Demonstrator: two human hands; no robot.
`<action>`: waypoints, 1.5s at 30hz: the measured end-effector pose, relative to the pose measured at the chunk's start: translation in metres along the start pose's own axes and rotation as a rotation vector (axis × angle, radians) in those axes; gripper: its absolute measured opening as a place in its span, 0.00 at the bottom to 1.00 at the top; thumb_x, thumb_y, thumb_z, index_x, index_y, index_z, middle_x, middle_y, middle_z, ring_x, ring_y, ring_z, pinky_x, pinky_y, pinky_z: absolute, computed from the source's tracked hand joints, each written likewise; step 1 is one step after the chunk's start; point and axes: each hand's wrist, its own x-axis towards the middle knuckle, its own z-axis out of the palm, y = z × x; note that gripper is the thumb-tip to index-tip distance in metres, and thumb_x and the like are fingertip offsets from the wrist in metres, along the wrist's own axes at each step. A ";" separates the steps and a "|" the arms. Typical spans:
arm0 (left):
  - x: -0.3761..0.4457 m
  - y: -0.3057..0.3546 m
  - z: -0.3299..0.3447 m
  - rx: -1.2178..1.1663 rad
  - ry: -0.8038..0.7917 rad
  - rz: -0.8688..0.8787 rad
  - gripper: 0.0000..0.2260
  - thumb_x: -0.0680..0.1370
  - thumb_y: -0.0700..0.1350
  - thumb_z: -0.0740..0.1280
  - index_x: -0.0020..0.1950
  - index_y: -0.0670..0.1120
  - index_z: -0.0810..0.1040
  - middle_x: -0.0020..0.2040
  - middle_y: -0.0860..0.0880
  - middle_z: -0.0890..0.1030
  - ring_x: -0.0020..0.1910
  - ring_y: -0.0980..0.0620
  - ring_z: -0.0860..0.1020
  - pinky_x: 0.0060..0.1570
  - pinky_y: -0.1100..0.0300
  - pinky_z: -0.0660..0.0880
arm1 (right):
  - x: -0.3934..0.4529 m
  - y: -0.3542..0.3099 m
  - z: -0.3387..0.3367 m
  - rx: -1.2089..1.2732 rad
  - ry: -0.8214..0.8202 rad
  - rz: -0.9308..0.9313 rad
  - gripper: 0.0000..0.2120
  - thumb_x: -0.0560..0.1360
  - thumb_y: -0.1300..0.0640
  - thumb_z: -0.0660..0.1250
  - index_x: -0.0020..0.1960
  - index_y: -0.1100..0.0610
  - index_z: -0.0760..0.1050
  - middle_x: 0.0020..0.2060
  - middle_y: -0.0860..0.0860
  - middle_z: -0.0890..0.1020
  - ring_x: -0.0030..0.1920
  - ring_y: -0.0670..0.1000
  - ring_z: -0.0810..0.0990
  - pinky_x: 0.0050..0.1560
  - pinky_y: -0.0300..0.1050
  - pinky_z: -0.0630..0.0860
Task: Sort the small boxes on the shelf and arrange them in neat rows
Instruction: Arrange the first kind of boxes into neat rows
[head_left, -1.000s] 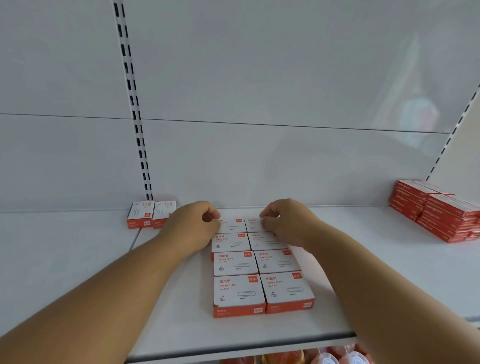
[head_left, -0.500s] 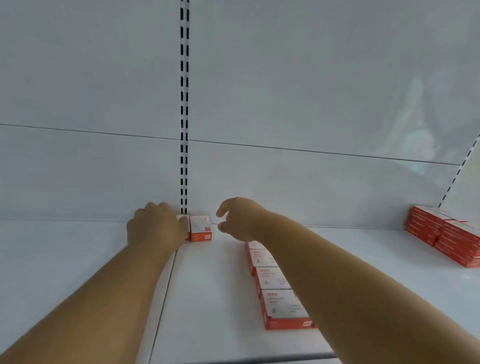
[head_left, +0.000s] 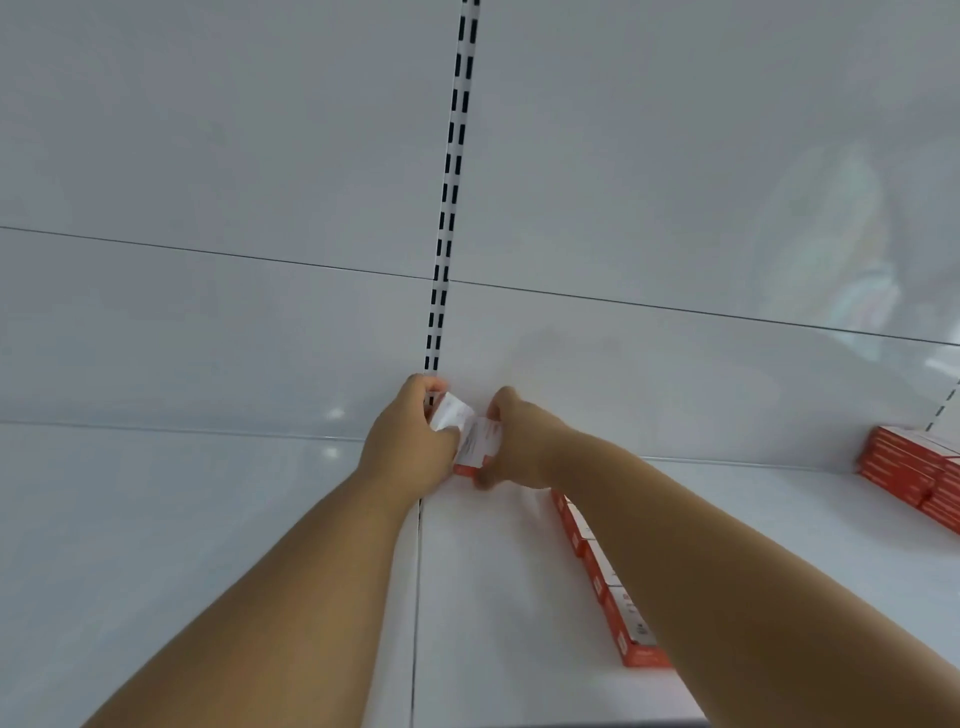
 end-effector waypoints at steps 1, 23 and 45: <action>0.000 0.002 -0.001 -0.068 0.011 -0.007 0.20 0.76 0.39 0.67 0.64 0.56 0.71 0.55 0.53 0.78 0.50 0.52 0.78 0.42 0.60 0.78 | -0.003 0.003 -0.001 0.055 0.039 0.002 0.38 0.64 0.54 0.80 0.66 0.55 0.62 0.51 0.51 0.76 0.47 0.52 0.76 0.45 0.45 0.76; -0.031 0.046 0.028 -0.530 -0.140 -0.266 0.08 0.76 0.39 0.72 0.52 0.49 0.78 0.49 0.44 0.85 0.47 0.47 0.81 0.46 0.54 0.76 | -0.068 0.099 -0.055 1.052 0.149 0.050 0.23 0.75 0.70 0.66 0.64 0.48 0.75 0.51 0.59 0.84 0.41 0.54 0.78 0.40 0.45 0.70; -0.011 0.051 0.110 0.323 -0.186 -0.094 0.09 0.78 0.45 0.61 0.54 0.55 0.78 0.50 0.54 0.80 0.46 0.54 0.80 0.42 0.58 0.78 | -0.028 0.185 -0.023 0.244 0.183 0.052 0.11 0.79 0.53 0.61 0.58 0.52 0.79 0.53 0.48 0.80 0.51 0.49 0.78 0.48 0.40 0.71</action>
